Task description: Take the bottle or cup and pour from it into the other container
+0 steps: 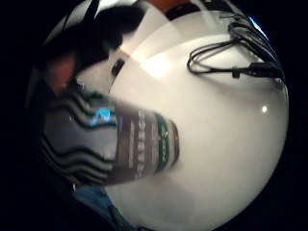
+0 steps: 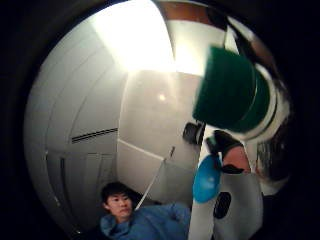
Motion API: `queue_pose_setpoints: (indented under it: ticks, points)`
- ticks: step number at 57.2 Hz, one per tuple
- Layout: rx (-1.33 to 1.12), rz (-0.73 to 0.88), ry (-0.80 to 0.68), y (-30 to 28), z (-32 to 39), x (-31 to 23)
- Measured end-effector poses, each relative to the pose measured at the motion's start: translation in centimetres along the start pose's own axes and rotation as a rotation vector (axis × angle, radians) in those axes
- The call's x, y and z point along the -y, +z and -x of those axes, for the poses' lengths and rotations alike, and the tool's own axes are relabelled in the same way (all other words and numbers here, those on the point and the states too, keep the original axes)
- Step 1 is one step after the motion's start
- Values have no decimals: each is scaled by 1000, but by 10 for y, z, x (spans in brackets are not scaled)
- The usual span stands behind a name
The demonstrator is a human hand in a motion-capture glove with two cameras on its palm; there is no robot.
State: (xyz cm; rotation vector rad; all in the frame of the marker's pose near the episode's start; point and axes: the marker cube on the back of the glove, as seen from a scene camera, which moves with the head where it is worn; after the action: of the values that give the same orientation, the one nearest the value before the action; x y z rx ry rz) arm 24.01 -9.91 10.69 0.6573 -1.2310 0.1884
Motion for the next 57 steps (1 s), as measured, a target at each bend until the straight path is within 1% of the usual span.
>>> queue_pose_setpoints:
  ticks: [6,12,16,25,38,49,53,57]
  points:
    - [-7,-80,-4,5,1,-3]
    - [-87,-63,-34,8,9,-3]
    - [-164,-9,-60,10,23,-2]
    - [-375,126,-175,19,57,-5]
    - [-817,317,-366,41,114,-11]
    - [-1134,475,-504,67,139,-27]
    - [-1273,518,-575,74,143,-29]
    - [-1409,584,-693,81,146,-31]
